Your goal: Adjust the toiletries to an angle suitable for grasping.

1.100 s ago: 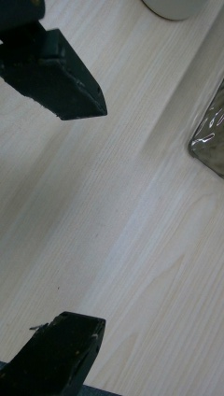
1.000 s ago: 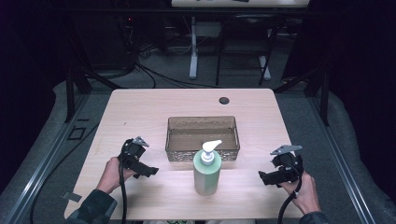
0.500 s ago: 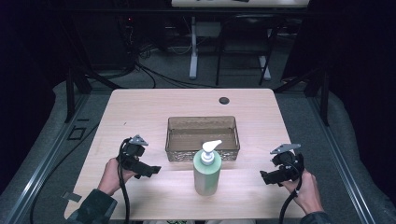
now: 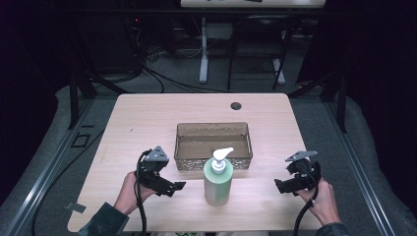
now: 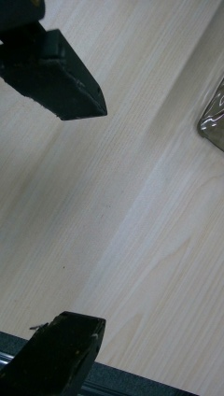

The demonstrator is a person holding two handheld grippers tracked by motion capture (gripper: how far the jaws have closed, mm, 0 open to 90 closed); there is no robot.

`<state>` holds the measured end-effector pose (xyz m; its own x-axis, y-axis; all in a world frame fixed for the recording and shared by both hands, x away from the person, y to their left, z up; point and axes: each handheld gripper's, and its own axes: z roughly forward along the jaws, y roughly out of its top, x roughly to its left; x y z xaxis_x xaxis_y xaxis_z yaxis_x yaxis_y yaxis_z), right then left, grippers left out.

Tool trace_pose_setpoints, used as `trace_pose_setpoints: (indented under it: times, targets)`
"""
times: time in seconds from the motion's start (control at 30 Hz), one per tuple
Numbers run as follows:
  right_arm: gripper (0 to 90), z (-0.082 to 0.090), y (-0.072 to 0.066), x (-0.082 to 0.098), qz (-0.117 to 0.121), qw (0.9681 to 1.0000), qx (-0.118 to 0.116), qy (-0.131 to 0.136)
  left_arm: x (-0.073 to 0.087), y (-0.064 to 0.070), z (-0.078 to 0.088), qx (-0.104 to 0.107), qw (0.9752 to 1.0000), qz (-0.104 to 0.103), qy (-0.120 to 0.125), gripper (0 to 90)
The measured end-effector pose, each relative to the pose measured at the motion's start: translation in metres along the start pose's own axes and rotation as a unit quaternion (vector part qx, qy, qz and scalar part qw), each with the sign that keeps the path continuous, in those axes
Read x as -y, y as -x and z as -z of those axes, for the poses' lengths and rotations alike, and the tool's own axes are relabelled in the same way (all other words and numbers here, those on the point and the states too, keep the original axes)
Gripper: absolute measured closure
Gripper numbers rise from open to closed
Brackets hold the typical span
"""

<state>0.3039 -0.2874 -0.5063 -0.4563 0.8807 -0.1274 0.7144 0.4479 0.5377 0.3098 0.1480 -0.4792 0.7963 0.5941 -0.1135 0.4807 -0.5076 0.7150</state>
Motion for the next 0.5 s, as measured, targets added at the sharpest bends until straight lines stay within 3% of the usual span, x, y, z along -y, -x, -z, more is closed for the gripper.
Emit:
trace_pose_setpoints:
  times: [0.13, 0.23, 0.3, 0.4, 0.5]
  targets:
    - [0.7, -0.001, 0.001, 0.000, -0.005, 1.0000, -0.003, -0.003, -0.007, 0.018, -0.003, 0.011, 0.9995, -0.017, 0.024, 0.0]
    - [0.8, -0.002, 0.001, -0.001, 0.001, 1.0000, -0.001, -0.004, -0.010, 0.029, -0.008, 0.028, 0.9990, -0.026, 0.025, 0.0]
    - [0.8, -0.002, 0.001, -0.001, 0.002, 1.0000, -0.001, -0.006, -0.010, 0.031, -0.011, 0.031, 0.9988, -0.030, 0.024, 0.0]
    - [1.0, -0.002, 0.002, 0.000, -0.001, 1.0000, -0.001, -0.008, -0.013, 0.038, -0.017, 0.056, 0.9976, -0.027, 0.028, 0.0]
    - [1.1, -0.002, 0.002, 0.000, 0.000, 1.0000, 0.000, -0.010, -0.014, 0.044, -0.018, 0.058, 0.9971, -0.036, 0.034, 0.0]
